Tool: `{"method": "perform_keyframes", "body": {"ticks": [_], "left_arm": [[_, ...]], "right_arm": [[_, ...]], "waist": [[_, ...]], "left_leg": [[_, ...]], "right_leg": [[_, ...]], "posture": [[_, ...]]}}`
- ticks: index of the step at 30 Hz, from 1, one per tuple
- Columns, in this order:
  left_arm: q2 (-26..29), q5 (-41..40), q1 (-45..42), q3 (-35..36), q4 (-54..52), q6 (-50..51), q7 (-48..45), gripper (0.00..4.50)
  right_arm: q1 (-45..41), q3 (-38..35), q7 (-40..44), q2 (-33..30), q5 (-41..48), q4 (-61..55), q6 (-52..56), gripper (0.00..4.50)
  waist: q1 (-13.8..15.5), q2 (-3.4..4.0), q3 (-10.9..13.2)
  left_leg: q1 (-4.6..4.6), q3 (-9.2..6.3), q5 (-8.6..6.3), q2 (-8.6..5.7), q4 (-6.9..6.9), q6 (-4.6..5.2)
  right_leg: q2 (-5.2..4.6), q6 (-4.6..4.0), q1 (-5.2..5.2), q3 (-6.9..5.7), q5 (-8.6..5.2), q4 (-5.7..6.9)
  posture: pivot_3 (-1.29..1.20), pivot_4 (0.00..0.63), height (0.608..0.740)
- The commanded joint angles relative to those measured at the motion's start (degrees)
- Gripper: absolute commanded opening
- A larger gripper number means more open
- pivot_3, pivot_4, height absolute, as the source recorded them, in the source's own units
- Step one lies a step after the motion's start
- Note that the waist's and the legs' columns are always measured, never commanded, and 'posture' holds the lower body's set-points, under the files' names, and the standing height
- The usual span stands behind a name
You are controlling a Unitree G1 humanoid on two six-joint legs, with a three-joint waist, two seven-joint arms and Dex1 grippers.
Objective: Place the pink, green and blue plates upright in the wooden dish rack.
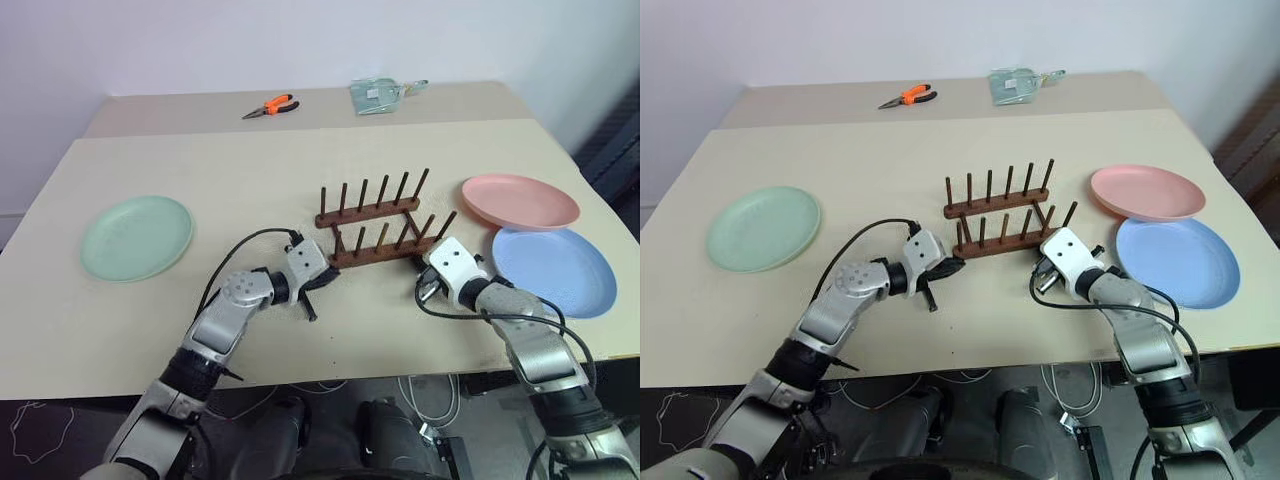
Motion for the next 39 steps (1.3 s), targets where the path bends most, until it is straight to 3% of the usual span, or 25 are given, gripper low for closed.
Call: {"method": "perform_keyframes", "body": {"ticks": [1, 6, 9, 16, 21, 28, 32, 37, 39], "left_arm": [[0.3, 2.4, -0.3, 1.6, 5.8, -0.2, 3.3, 0.06], [0.2, 2.7, -1.0, 1.2, 7.3, -2.2, 3.5, 0.06], [0.2, 3.0, -0.8, 1.3, 7.0, -2.7, 3.8, 0.00], [0.7, 3.1, -0.9, 2.0, 6.9, -3.3, 4.4, 0.00], [0.8, 1.4, -1.0, 1.5, 5.0, -3.7, 1.2, 0.00], [0.7, -7.7, 1.5, 1.6, -8.8, 1.8, -9.1, 0.00], [1.0, -9.8, 2.4, 0.8, -15.5, 5.2, -11.2, 0.00], [1.3, -10.1, 3.3, 0.4, -19.4, 7.9, -10.6, 0.00], [1.7, -9.6, 3.8, 0.3, -20.0, 8.3, -10.3, 0.00]], "right_arm": [[-2.3, 0.0, -1.4, 0.9, -1.5, 2.9, -1.9, 0.00], [-2.7, -1.1, -0.5, 0.5, -0.5, 2.8, -2.4, 0.00], [-0.6, -3.5, 1.8, -1.2, 2.0, -1.2, -0.9, 0.76], [5.3, -11.4, 5.1, -10.7, 2.1, -11.4, -1.0, 4.23], [4.9, -15.3, 6.0, -21.5, -2.9, -7.2, -4.2, 4.23], [-3.3, -7.3, 0.2, -27.1, -14.8, 12.5, -14.8, 4.23], [-9.5, -2.2, -2.5, -26.6, -19.5, 24.6, -21.5, 2.90], [-12.7, 0.4, -4.6, -26.1, -21.7, 31.0, -26.4, 0.23], [-12.2, 0.3, -6.3, -26.2, -22.2, 30.0, -27.9, 0.05]], "waist": [[0.1, 0.00, 0.0], [0.1, 0.02, 0.0], [0.1, 0.02, 0.0], [-0.1, 0.04, 0.0], [-0.1, 0.05, 0.0], [-1.1, 0.06, 0.1], [-1.2, 0.08, 0.1], [-1.3, 0.11, 0.1], [-1.3, 0.11, 0.1]], "left_leg": [[0.00, 0.00, 0.01, 0.00, -0.01, 0.01], [0.00, 0.00, 0.01, 0.00, -0.02, 0.02], [0.00, 0.00, 0.01, 0.00, -0.02, 0.02], [-0.01, 0.01, -0.03, 0.00, -0.03, 0.01], [-0.02, 0.04, -0.02, 0.00, -0.02, 0.03], [-0.13, 0.11, -0.02, 0.00, -0.05, 0.08], [-0.18, 0.12, -0.02, -0.01, -0.03, 0.09], [-0.17, 0.14, -0.01, 0.00, -0.04, 0.09], [-0.17, 0.16, -0.01, 0.00, -0.04, 0.09]], "right_leg": [[0.00, 0.04, -0.01, -0.01, 0.02, 0.01], [0.01, 0.13, -0.03, -0.01, 0.07, 0.02], [0.01, 0.13, -0.03, -0.01, 0.07, 0.02], [0.00, 0.14, -0.04, 0.00, 0.06, 0.02], [-0.02, 0.13, -0.03, -0.01, 0.04, 0.01], [-0.05, 0.08, -0.15, 0.00, -0.01, -0.01], [-0.05, 0.08, -0.21, 0.01, -0.01, 0.01], [-0.03, 0.03, -0.21, 0.06, -0.03, 0.02], [-0.03, 0.04, -0.21, 0.08, -0.03, 0.02]], "posture": [[0.00, 0.150, 0.719], [0.00, 0.150, 0.719], [0.00, 0.150, 0.719], [0.00, 0.150, 0.719], [0.00, 0.150, 0.719], [0.00, 0.150, 0.719], [0.00, 0.150, 0.719], [0.00, 0.150, 0.719], [0.00, 0.150, 0.719]]}}
